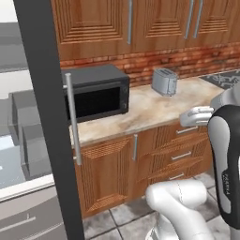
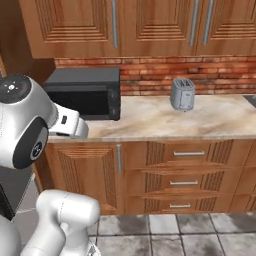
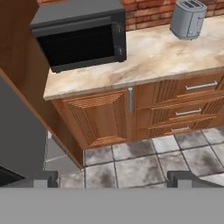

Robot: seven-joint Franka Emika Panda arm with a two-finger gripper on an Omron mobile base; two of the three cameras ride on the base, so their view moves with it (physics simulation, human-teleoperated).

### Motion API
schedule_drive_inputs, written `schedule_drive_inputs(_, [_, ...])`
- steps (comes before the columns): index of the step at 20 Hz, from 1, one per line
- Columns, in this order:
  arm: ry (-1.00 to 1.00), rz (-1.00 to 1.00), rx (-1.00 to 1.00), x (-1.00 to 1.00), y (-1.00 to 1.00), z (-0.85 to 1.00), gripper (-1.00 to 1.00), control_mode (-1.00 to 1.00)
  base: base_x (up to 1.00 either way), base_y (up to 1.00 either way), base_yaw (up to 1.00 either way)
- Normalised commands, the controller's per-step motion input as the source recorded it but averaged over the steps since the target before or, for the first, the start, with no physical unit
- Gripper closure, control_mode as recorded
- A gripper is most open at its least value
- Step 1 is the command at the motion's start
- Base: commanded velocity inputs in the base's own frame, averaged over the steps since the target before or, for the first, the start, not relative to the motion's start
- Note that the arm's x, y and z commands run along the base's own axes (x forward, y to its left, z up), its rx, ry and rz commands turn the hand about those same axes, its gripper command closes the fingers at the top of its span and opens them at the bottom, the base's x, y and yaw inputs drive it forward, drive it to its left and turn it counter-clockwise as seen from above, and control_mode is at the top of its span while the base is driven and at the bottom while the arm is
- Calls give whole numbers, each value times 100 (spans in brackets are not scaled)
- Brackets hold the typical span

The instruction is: Retrieve the sausage and cheese from the fridge and place them on the cutting board on the counter.

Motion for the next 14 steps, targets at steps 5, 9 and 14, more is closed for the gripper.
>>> schedule_drive_inputs(5, [0, 0, 0, 0, 0, 0, -100, 100, -56, 72, 7])
schedule_drive_inputs(9, [0, 0, 0, 0, 0, 0, -100, 100, -68, 87, 0])
schedule_drive_inputs(14, [0, 0, 0, 0, 0, 0, -100, 100, -60, 82, 0])
